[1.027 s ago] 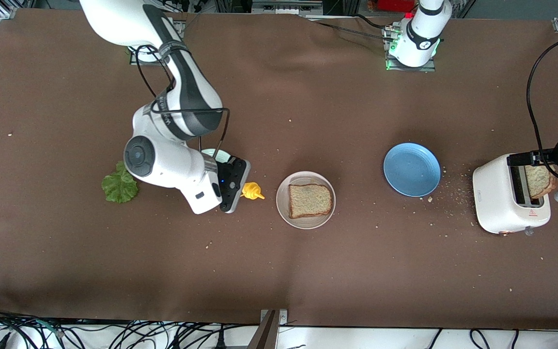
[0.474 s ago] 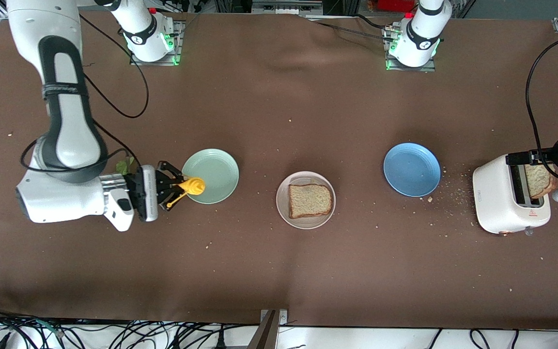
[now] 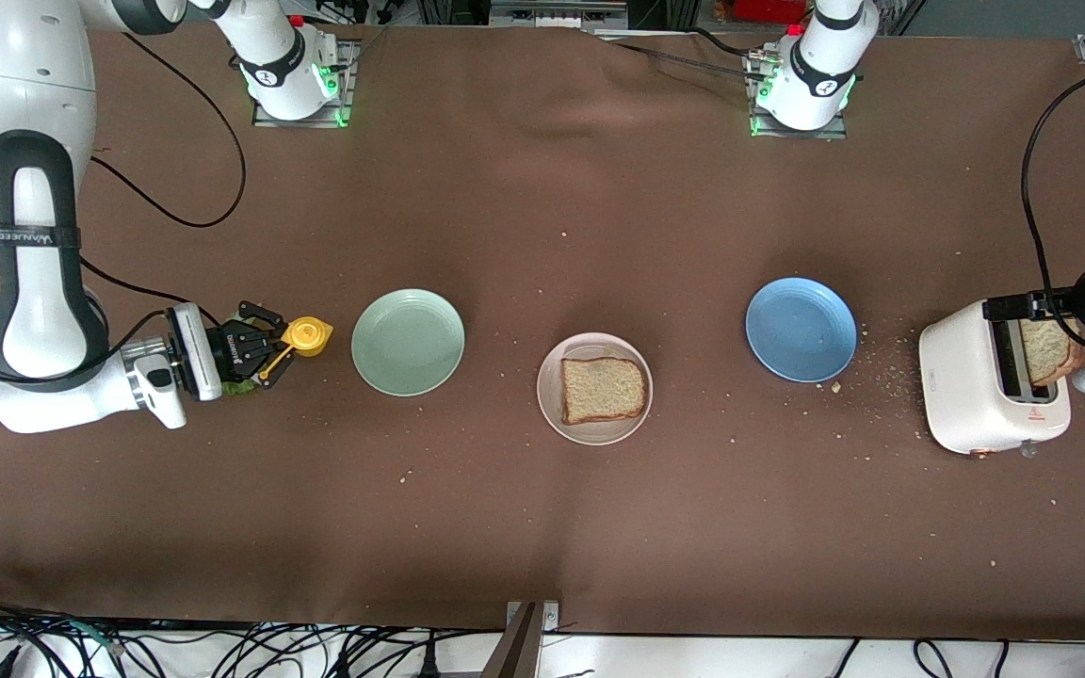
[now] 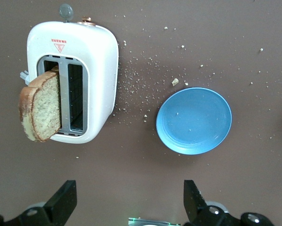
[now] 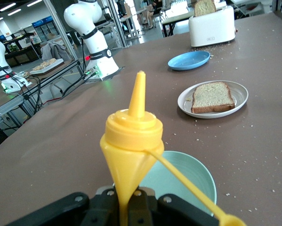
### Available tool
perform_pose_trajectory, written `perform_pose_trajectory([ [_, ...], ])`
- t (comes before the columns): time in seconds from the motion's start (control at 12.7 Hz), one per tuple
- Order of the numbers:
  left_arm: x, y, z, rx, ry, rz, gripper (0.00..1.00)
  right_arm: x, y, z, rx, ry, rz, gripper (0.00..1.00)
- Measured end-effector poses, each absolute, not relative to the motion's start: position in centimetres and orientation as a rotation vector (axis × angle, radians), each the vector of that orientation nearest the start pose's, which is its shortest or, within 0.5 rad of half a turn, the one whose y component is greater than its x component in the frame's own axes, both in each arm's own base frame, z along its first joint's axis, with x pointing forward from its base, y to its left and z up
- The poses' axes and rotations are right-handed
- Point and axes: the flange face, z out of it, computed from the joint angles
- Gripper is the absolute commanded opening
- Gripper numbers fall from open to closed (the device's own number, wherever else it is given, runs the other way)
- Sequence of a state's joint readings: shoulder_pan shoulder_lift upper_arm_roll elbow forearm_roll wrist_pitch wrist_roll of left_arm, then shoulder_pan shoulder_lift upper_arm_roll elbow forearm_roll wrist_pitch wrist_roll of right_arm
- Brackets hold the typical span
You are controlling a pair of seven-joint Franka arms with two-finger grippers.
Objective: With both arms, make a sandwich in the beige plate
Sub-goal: 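Carry the mustard bottle back beside the green plate with the right gripper, then lower the mustard bottle onto the table and open the right gripper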
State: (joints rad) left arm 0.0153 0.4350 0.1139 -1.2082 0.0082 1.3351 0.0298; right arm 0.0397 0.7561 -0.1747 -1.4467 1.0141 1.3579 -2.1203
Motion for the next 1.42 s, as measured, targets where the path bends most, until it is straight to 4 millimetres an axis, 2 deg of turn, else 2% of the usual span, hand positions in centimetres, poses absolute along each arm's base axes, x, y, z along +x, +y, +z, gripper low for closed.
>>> perform_pose_trajectory([
  [0.16,64.4,6.9,51.2,-3.068,-0.148,0.479,1.00,64.3,2.0,20.6,-1.218,-1.536,-0.631,0.03],
  [0.32,64.4,6.9,51.2,-3.068,-0.148,0.479,1.00,63.2,1.3,16.9,-1.142,-1.521,-0.699,0.03],
  [0.55,64.4,6.9,51.2,-3.068,-0.148,0.479,1.00,62.1,0.5,13.7,-1.086,-1.510,-0.744,0.08],
  [0.71,64.4,6.8,51.2,-3.068,-0.147,0.479,1.00,61.7,0.1,12.7,-1.081,-1.498,-0.748,0.30],
  [0.79,64.4,6.8,51.2,-3.068,-0.146,0.479,1.00,61.6,0.0,12.4,-1.081,-1.492,-0.747,0.63],
  [0.87,64.4,6.8,51.2,-3.068,-0.146,0.479,1.00,61.5,0.0,12.2,-1.081,-1.485,-0.745,0.85],
  [1.03,64.4,6.8,51.2,-3.068,-0.146,0.479,1.00,61.4,0.0,12.0,-1.080,-1.477,-0.741,0.97],
  [1.26,64.4,6.8,51.2,-3.068,-0.145,0.479,1.00,61.4,-0.5,12.0,-1.101,-1.466,-0.731,0.97],
  [1.42,64.4,6.8,51.2,-3.068,-0.145,0.480,1.00,61.4,-2.2,12.0,-1.157,-1.445,-0.701,0.97],
])
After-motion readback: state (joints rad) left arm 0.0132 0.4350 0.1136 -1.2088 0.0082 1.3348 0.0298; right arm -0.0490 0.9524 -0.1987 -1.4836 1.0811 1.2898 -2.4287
